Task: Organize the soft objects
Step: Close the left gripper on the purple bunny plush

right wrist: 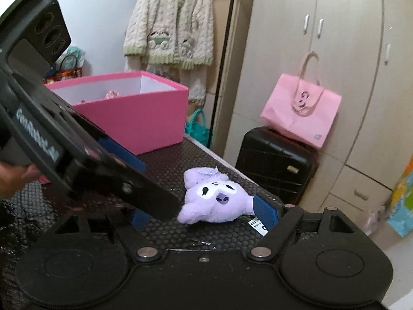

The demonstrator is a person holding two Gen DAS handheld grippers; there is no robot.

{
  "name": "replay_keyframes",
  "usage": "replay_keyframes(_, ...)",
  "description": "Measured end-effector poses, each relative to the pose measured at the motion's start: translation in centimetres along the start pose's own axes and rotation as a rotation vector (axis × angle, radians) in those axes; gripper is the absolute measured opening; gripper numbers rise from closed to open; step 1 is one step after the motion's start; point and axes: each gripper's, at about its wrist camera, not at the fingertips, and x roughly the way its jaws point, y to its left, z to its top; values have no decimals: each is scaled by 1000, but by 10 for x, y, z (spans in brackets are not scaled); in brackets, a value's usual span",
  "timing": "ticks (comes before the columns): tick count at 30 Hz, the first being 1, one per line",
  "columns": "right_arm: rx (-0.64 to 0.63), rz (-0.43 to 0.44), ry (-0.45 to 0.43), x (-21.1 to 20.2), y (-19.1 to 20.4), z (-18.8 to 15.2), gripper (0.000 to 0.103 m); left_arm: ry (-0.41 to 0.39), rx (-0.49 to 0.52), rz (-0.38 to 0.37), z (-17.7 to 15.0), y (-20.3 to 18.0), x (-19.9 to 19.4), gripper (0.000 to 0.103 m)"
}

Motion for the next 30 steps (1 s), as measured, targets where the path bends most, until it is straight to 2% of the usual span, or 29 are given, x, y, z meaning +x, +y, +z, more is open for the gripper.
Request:
replay_keyframes(5,-82,19,14,27,-13,5,92,-35,-88,18,5,11,19,90)
replay_keyframes(8,-84,66,41,41,-23,7,92,-74,-114,36,10,17,24,90)
replay_keyframes(13,-58,145,66,61,-36,9,92,-45,-193,22,14,30,39,89)
replay_keyframes(16,-52,183,98,71,-38,8,92,-36,-210,39,12,34,46,80)
replay_keyframes(20,-23,185,134,78,-38,4,93,-6,-244,26,8,40,55,72)
replay_keyframes(27,3,172,149,76,-37,-7,93,-11,-211,78,4,33,59,63)
replay_keyframes(30,6,172,155,78,-39,-6,94,-13,-223,75,4,35,58,56)
